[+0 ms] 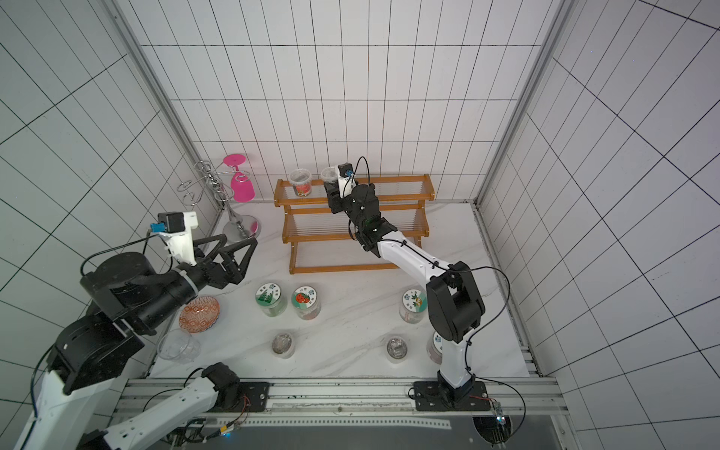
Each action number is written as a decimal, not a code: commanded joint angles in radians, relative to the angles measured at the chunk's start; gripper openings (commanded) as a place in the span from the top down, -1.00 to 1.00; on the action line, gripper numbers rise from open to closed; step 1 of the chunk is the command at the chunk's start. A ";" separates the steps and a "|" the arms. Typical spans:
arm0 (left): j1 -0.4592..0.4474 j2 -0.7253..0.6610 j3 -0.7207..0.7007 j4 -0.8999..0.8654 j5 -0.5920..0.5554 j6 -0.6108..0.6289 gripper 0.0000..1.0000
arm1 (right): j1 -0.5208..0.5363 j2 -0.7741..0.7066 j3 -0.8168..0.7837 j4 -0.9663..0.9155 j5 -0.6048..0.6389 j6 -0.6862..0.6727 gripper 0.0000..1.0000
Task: Place the seed container on the shelf
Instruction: Place the seed jar on the shelf.
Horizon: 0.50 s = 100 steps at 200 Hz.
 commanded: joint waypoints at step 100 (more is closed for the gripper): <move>0.003 -0.028 -0.014 -0.012 -0.045 0.011 -0.98 | 0.011 0.029 0.054 0.021 -0.019 0.024 -0.58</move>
